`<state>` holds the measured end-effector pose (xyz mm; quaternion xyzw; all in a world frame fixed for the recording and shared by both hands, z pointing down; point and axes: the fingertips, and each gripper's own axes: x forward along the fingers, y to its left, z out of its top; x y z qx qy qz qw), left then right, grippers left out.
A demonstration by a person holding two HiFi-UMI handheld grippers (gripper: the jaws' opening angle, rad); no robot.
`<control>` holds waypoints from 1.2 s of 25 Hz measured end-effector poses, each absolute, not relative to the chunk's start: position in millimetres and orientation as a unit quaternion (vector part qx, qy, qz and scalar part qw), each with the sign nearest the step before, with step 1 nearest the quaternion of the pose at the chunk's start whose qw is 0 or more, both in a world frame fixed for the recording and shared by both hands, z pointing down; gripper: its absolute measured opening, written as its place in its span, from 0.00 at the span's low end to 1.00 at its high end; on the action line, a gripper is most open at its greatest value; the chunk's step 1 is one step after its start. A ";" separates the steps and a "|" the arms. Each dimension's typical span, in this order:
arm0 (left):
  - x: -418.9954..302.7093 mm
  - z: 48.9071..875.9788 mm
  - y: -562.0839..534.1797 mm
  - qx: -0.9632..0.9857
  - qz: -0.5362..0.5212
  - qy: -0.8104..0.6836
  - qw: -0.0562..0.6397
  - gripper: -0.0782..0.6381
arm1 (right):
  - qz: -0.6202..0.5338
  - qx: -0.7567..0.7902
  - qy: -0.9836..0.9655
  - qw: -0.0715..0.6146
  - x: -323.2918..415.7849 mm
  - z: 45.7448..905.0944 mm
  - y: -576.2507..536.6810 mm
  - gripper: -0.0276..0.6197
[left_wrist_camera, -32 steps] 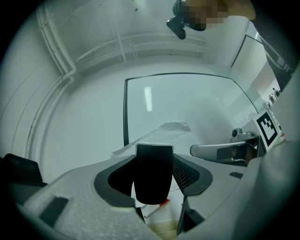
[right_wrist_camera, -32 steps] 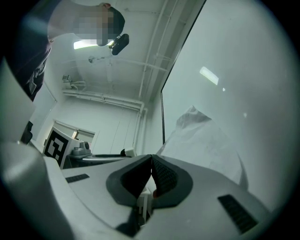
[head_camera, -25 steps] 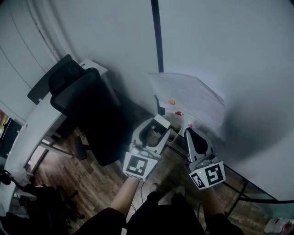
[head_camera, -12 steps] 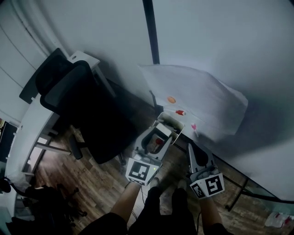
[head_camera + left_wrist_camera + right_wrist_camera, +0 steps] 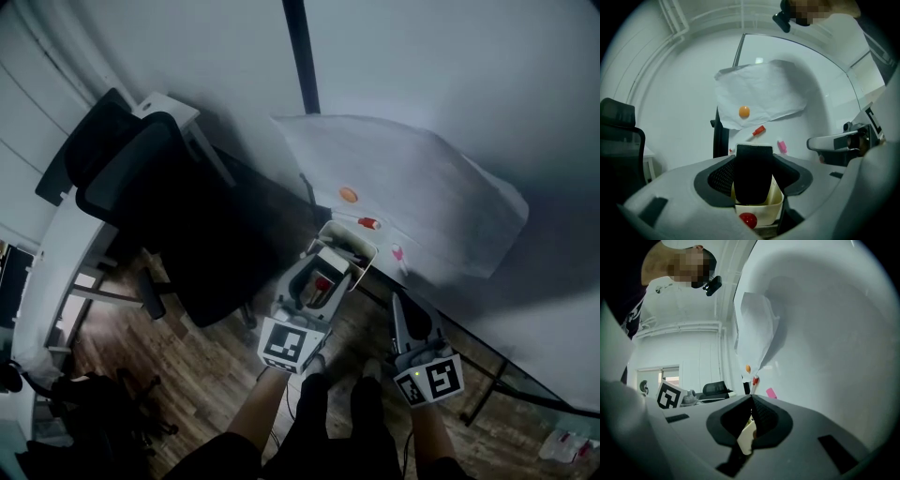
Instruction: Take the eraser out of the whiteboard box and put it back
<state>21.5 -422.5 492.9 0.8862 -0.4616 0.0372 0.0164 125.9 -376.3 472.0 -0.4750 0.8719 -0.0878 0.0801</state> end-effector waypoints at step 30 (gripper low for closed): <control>27.2 365.8 -393.8 0.880 -0.025 -0.471 -0.054 0.32 | 0.002 -0.439 0.890 0.125 117.2 364.8 -370.0 0.05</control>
